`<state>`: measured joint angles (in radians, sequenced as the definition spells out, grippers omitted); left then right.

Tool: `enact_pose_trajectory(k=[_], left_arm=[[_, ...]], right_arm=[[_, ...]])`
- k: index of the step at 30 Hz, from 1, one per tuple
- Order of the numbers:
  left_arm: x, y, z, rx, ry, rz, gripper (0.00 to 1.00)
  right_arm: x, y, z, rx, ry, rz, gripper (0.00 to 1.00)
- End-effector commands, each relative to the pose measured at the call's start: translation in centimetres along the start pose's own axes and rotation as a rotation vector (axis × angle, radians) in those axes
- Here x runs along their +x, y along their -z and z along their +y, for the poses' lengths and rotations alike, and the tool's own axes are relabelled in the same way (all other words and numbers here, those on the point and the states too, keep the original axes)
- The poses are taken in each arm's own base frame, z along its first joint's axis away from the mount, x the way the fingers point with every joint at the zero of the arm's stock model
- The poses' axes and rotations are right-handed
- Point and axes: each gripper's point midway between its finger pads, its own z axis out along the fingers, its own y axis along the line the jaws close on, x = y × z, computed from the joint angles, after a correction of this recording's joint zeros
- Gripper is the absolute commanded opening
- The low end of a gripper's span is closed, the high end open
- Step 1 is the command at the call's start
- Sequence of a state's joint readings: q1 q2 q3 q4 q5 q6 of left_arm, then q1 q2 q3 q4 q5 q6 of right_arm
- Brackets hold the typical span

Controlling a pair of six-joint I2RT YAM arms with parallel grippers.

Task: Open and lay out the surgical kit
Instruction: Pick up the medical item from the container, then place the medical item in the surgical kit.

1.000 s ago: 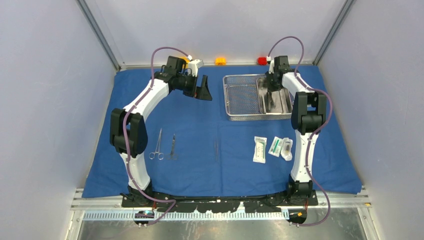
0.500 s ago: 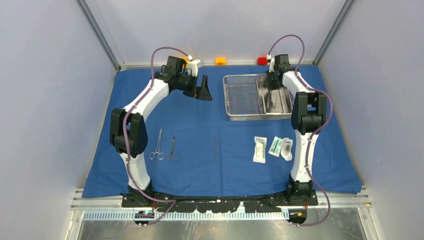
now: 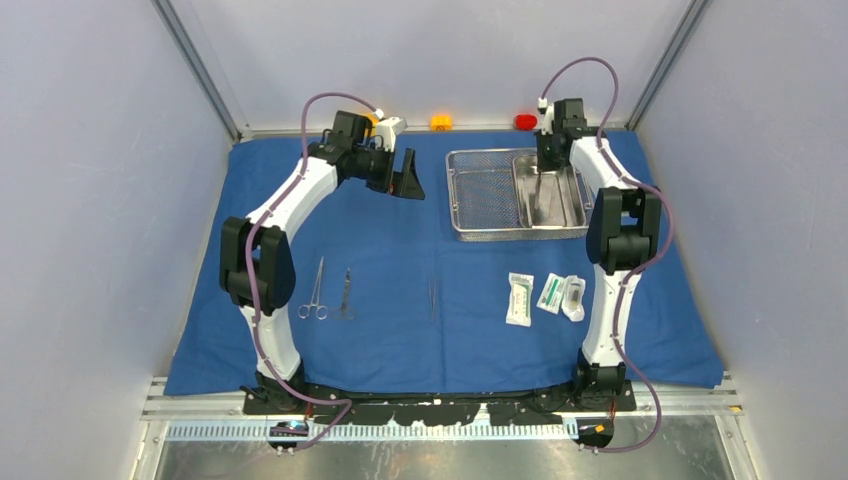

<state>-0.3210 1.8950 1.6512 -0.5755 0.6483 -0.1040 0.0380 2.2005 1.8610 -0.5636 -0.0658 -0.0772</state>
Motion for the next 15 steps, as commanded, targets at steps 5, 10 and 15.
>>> enact_pose_trajectory(k=[5,10,15], left_arm=[[-3.1,0.9,-1.7,0.036,-0.031,-0.078,0.95],[-3.4,0.9,-1.9,0.038,-0.039,-0.087,0.95],[-3.9,0.4,-2.4,0.045,-0.045,-0.104,0.95]], right_arm=[[-5.4,5.6,-0.4,0.036,0.005,-0.142,0.0],[-5.2,5.6,-0.5,0.04,0.002,-0.128,0.0],[-6.2,7.4,1.5,-0.054,-0.057,-0.165,0.0]])
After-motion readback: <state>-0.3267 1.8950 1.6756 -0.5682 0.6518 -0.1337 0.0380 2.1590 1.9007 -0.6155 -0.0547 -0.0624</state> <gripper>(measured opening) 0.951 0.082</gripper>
